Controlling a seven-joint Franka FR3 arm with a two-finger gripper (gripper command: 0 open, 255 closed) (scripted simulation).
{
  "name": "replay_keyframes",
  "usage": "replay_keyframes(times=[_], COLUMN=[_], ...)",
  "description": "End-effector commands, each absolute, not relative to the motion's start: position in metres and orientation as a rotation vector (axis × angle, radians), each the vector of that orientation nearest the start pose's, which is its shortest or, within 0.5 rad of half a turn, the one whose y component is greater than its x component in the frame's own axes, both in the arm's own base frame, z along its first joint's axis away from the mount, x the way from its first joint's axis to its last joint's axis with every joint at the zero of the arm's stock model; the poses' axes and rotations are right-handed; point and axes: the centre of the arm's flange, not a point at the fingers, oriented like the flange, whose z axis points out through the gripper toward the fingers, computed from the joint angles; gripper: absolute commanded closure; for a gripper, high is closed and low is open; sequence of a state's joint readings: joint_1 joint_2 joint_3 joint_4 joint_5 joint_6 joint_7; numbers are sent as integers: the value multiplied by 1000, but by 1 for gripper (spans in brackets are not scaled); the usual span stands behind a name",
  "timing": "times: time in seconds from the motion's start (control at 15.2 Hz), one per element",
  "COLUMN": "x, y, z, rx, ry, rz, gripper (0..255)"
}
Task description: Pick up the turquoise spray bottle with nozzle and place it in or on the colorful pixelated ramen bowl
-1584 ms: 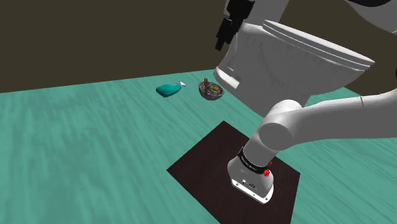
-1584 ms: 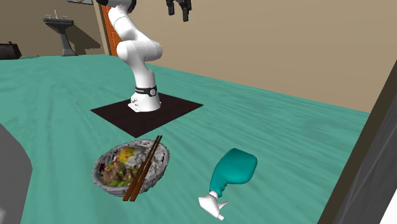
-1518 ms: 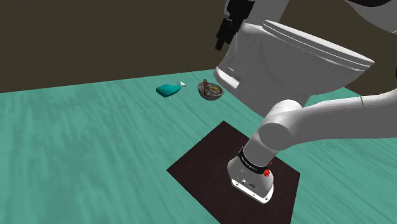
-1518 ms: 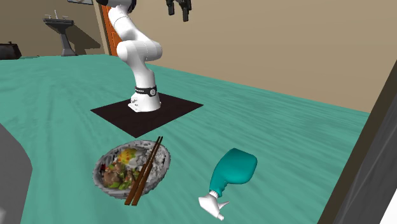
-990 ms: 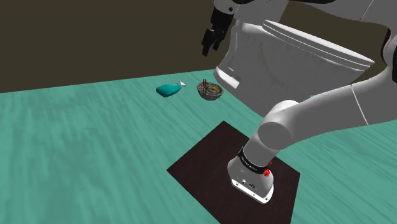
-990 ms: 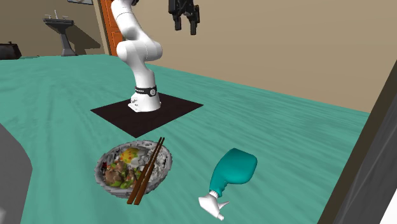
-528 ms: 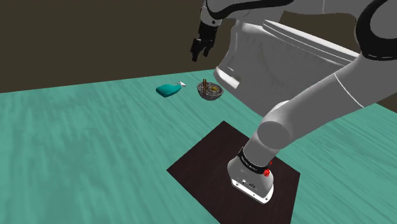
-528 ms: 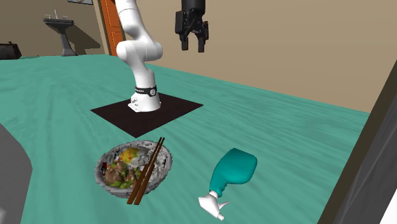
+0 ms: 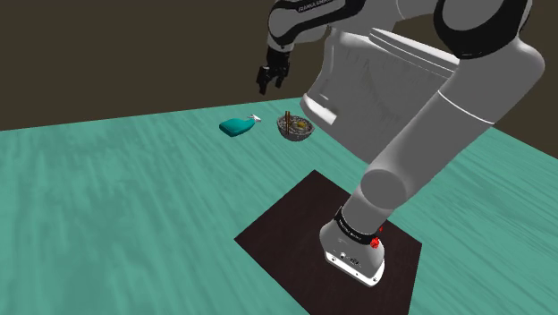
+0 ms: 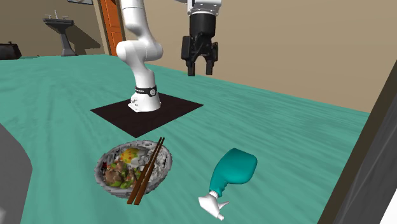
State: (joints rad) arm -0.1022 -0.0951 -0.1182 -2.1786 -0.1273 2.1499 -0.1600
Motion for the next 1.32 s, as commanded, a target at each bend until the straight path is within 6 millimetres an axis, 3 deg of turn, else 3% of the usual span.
replay_keyframes(times=[0.0, 1.25], x=[527, 677], y=[-133, -254], z=[418, 248], rx=[-3250, -3240], ry=[13, 230], rz=[-66, 37], gripper=[0, 0])
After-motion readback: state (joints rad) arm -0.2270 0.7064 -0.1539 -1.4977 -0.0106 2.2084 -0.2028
